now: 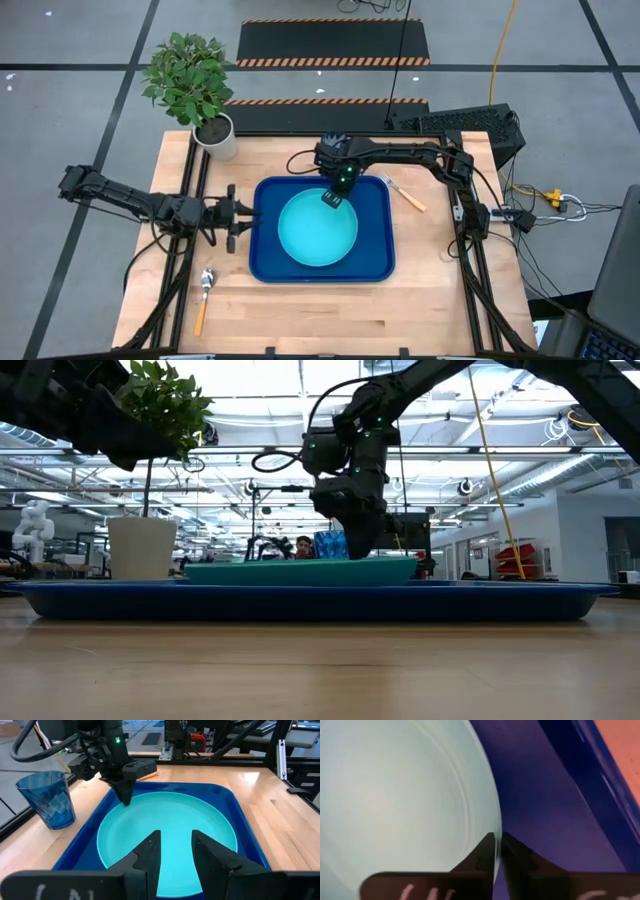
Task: Pick and place plate/cup/fork/spoon on tray
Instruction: Put the blue plate on the blue serving tray, then put the blue cup to the top right of the blue plate on the blue serving tray
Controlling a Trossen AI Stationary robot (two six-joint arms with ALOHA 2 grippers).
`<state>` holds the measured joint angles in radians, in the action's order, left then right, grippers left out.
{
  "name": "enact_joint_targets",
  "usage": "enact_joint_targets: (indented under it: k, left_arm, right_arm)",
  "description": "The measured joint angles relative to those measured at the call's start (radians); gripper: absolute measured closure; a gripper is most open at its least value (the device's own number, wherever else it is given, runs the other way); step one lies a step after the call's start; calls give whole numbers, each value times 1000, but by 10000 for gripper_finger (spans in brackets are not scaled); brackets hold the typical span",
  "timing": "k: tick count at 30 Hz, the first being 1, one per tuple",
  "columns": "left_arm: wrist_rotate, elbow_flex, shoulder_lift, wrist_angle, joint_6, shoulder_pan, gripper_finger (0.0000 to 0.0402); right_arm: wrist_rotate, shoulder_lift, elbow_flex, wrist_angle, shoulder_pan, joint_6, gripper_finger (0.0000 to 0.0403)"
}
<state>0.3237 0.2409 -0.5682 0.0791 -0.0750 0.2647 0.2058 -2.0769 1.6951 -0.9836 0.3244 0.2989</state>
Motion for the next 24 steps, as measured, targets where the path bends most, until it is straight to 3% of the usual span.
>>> enact_joint_targets:
  k: [12, 20, 24]
  left_arm:
    - [1, 0, 0, -23, -9, 2, 289]
    - [125, 0, 0, -52, -45, 2, 289]
    - [132, 0, 0, -43, -67, -8, 289]
  right_arm:
    - [1, 2, 0, -11, 1, 5, 269]
    - [-9, 92, 0, -68, 13, -54, 261]
    - [-128, 182, 0, -37, 22, -127, 263]
